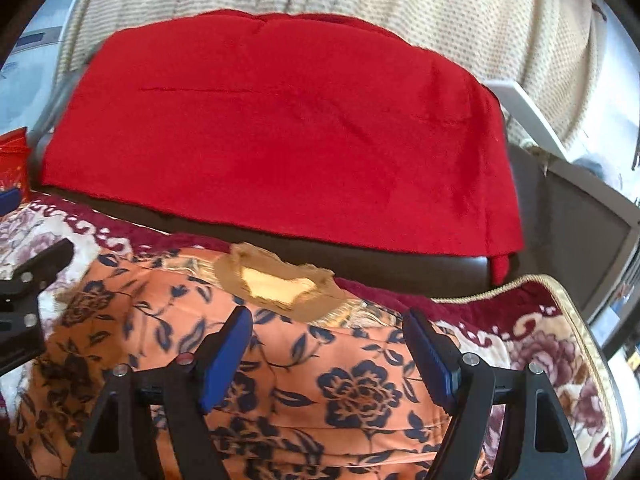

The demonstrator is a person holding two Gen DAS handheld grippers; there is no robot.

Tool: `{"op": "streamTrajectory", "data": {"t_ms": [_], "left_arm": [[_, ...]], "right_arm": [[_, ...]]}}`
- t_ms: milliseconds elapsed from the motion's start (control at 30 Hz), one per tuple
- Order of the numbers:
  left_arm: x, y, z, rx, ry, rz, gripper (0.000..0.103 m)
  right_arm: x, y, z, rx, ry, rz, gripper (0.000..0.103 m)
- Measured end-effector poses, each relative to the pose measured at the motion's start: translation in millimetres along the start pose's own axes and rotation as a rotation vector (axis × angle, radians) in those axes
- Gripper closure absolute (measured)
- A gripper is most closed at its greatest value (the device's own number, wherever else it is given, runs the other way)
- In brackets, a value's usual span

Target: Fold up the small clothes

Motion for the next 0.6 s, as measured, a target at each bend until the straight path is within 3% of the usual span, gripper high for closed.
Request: {"op": "streamTrajectory", "data": {"t_ms": [600], "left_arm": [[-5.6, 15.4, -1.6, 0.033, 0.009, 0.012, 0.015]], "right_arm": [[0.5, 29.5, 12.0, 0.074, -0.015, 0.049, 0.022]]}}
Point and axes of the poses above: each gripper's, at about its wrist camera, not at the fingertips, and z roughly against the way its jaws point, y to its left, x to its top, the point moved 1 cm from there along -z, roughly the way its jaws point, and after that the axes turned 4 degrees about -x, right-handed, at the moved point
